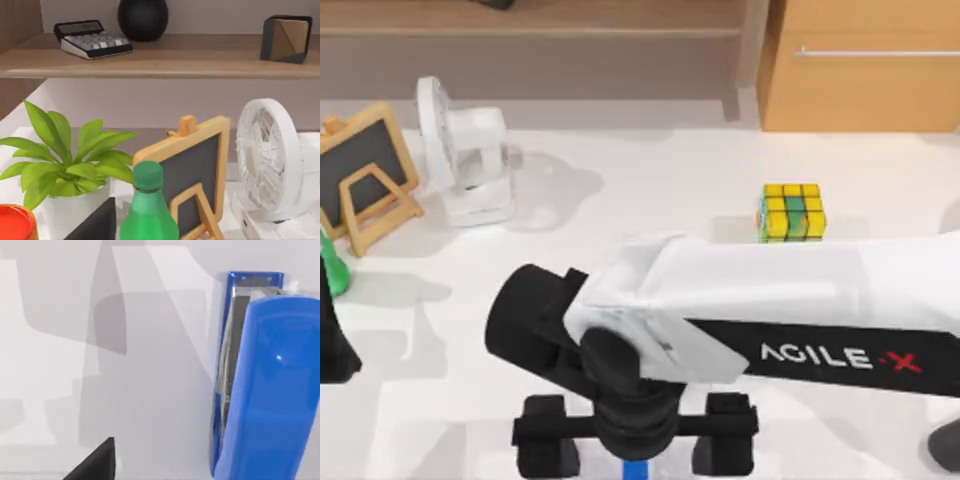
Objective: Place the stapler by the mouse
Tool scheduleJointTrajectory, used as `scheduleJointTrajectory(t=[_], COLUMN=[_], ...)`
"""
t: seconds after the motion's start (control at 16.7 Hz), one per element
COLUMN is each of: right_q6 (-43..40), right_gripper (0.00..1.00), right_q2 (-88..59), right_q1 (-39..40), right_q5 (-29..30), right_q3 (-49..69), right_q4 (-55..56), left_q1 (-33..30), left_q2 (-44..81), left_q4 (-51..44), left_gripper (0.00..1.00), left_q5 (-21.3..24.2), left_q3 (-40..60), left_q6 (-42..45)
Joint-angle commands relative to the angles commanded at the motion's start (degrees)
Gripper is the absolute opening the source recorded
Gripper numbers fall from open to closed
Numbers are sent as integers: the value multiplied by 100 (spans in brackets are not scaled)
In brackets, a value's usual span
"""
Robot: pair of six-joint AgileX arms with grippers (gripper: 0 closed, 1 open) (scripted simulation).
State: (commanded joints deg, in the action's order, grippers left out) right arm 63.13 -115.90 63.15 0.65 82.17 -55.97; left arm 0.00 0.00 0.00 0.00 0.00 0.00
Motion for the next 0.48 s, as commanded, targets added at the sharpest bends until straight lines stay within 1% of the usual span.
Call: scheduleJointTrajectory(t=[0.3,0.48], right_q6=[17,19], right_gripper=[100,100], right_q2=[-363,-403], right_q1=[11,12], right_q5=[3,3], right_q3=[-425,-469], right_q4=[820,887], left_q1=[0,0], left_q2=[0,0], left_q4=[0,0], left_gripper=[100,100], left_q5=[0,0], left_q3=[0,0], left_q6=[0,0])
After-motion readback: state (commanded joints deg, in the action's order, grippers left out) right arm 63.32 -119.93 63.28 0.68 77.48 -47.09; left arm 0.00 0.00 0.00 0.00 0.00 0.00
